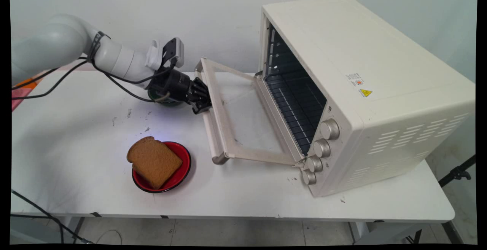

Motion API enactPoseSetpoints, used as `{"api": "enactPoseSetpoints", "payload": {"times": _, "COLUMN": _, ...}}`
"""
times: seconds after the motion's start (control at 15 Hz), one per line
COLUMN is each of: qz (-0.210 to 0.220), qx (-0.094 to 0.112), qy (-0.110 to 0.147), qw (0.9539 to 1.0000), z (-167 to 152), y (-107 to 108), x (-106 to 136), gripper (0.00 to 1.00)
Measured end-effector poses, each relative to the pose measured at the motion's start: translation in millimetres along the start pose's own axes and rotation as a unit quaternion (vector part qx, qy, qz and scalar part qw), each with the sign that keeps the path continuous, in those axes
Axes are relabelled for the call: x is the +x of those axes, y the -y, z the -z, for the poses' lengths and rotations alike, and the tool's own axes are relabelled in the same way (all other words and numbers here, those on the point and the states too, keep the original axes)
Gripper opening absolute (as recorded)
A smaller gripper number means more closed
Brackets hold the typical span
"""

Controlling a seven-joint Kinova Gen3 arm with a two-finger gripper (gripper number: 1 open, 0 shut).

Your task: Open the oven

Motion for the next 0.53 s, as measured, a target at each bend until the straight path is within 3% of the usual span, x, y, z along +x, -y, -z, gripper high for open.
{"api": "enactPoseSetpoints", "payload": {"times": 0.53, "qz": -0.003, "qx": 0.000, "qy": 0.005, "qw": 1.0000, "z": -4.0, "y": -2.5, "x": -23.4, "gripper": 0.00}}
